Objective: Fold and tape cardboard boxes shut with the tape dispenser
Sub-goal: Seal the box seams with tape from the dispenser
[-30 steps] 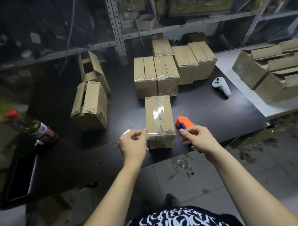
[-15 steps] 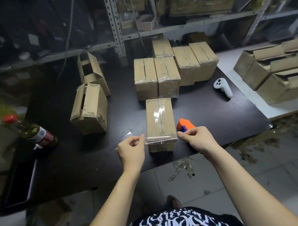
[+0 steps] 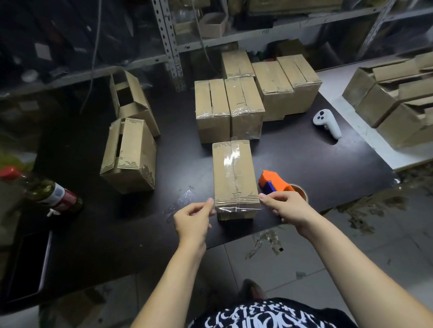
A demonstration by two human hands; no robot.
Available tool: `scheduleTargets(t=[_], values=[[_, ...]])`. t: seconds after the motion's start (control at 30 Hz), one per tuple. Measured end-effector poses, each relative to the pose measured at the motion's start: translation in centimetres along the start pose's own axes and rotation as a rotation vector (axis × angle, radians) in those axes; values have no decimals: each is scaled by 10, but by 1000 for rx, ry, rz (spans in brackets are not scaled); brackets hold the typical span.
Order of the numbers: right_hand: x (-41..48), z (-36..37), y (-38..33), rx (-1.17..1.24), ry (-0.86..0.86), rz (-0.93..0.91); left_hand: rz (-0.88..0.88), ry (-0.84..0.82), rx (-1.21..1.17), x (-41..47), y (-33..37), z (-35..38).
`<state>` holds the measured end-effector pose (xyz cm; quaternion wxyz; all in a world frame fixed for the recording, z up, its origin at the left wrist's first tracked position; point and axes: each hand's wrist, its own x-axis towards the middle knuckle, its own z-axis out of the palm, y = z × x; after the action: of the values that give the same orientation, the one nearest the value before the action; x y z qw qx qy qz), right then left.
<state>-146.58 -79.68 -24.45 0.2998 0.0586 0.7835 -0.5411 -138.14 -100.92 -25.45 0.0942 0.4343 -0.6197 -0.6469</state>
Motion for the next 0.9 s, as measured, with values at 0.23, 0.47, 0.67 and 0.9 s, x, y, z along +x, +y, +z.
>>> scheduleTargets(t=[0.23,0.47,0.67,0.9], values=[[0,17,8,125,58,-42,95,-25,126,0,-9,6],[-3,23,27,195,83,-6,-17,-63,473,-1,-14,6],[-2,14,27,501,57,109,-6,-106,24,-9,-2,-3],[-8,4,20,337,117,5,-304,-257,-215,-6,11,-4]])
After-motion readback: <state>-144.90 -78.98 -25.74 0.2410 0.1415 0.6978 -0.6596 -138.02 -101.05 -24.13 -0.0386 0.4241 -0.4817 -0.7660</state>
